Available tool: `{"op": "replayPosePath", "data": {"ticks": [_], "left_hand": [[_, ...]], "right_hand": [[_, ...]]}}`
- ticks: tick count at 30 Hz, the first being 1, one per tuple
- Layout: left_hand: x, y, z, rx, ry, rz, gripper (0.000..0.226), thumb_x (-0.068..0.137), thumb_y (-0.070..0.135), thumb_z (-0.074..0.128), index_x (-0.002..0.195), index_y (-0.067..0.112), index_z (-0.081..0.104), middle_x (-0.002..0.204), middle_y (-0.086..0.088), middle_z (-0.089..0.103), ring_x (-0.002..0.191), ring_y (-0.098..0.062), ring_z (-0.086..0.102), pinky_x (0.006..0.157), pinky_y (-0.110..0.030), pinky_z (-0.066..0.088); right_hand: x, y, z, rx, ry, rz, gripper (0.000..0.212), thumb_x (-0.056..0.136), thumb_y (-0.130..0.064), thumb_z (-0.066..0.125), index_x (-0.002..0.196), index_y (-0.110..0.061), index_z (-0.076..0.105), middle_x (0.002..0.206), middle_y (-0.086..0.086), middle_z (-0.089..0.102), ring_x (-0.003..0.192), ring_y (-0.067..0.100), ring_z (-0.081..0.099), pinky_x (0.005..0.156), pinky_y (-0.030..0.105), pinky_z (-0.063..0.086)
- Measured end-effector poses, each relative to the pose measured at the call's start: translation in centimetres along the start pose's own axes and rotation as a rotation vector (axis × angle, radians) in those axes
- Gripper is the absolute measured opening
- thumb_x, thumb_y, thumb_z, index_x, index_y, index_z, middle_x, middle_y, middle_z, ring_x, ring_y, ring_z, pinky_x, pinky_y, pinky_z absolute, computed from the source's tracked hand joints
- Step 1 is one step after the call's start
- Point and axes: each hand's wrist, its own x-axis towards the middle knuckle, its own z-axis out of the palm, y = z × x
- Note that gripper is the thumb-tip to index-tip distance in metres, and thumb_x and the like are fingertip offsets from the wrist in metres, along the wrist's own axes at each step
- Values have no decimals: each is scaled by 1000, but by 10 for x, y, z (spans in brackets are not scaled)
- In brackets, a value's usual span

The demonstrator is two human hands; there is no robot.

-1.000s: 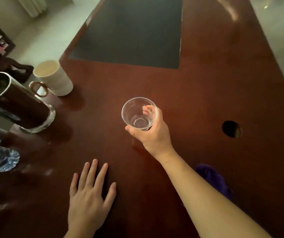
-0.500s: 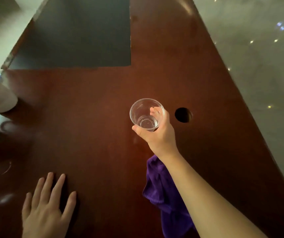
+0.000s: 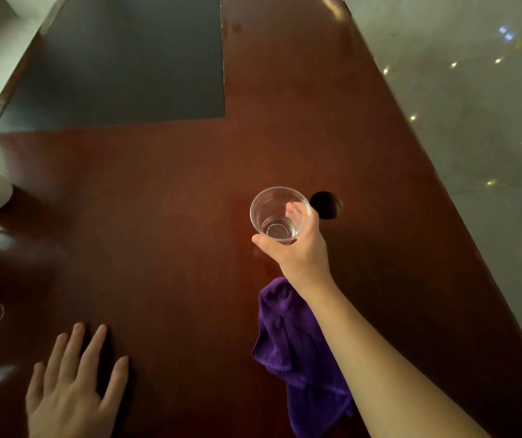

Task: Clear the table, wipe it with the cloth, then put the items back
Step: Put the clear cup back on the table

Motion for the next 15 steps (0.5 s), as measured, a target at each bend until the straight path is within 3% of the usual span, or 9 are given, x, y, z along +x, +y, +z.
{"op": "replayPosePath", "data": {"ticks": [9, 15], "left_hand": [[0, -5, 3, 1, 3, 11, 74, 78, 63, 31, 141, 28, 48, 154, -4, 38, 144, -22, 28, 115, -49, 18], [1, -2, -1, -17, -25, 2, 80, 74, 67, 26, 141, 30, 49, 155, -1, 36, 144, -18, 26, 117, -46, 16]], "right_hand": [[1, 0, -2, -10, -30, 6, 101, 66, -44, 86, 147, -32, 27, 148, -10, 44, 126, -4, 39, 98, 13, 38], [2, 0, -13, -99, -125, 23, 111, 76, -16, 77, 155, -32, 1, 160, -3, 29, 143, 11, 30, 105, 20, 31]]}}
